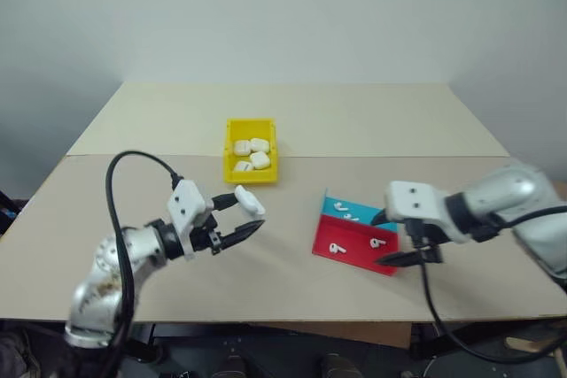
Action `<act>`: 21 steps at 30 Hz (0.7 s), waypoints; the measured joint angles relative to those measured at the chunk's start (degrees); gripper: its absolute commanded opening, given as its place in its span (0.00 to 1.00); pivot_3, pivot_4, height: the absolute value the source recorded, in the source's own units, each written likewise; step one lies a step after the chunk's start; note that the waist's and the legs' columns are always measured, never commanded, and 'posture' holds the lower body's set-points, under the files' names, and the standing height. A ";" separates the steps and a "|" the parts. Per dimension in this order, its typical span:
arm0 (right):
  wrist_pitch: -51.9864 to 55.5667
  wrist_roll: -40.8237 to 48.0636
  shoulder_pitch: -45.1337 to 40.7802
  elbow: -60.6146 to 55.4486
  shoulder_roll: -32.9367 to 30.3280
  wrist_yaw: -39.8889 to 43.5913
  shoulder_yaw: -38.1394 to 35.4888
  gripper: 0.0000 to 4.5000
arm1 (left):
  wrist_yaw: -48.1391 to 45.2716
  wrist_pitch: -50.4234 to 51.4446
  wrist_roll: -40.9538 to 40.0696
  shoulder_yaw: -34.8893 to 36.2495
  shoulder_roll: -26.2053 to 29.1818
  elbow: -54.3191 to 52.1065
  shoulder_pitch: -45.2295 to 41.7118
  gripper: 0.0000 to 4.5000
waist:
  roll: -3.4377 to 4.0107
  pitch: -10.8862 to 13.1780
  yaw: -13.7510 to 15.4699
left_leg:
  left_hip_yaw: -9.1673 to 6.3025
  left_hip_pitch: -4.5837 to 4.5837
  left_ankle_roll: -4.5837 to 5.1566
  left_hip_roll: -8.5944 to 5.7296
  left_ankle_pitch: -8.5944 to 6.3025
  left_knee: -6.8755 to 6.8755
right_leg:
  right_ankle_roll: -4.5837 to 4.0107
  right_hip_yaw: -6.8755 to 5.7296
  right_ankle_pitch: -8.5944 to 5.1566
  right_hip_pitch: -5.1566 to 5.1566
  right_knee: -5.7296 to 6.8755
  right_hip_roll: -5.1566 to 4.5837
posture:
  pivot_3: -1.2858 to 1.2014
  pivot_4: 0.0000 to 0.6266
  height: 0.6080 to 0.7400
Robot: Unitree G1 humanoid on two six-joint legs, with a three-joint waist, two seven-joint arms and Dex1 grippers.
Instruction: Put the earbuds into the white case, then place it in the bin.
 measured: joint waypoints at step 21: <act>5.31 -20.25 -11.39 9.98 14.26 -1.21 19.39 0.60 | -8.19 -30.55 0.13 -4.66 1.82 8.24 8.89 0.62 | 0.06 -0.03 0.02 | -0.01 0.05 0.00 0.02 0.00 0.00 | 0.16 -0.03 -0.11 -0.02 0.08 0.01 | 0.52 0.24 1.00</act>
